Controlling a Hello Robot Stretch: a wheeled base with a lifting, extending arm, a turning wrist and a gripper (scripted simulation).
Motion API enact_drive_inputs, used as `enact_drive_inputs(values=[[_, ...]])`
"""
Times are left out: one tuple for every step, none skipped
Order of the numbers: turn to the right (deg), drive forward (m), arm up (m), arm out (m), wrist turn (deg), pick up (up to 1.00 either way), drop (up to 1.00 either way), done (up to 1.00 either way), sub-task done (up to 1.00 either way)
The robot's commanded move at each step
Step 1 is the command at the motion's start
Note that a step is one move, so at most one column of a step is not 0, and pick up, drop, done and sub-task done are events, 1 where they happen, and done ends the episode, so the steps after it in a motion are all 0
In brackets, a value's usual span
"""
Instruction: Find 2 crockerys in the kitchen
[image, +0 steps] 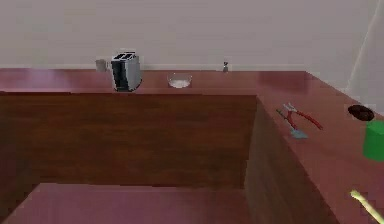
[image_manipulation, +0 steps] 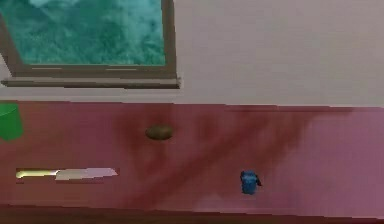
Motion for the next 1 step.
enact_drive_inputs(values=[[-45.0,0.00,0.00,0.00,0.0,0.00,0.00,0.00,0.00]])
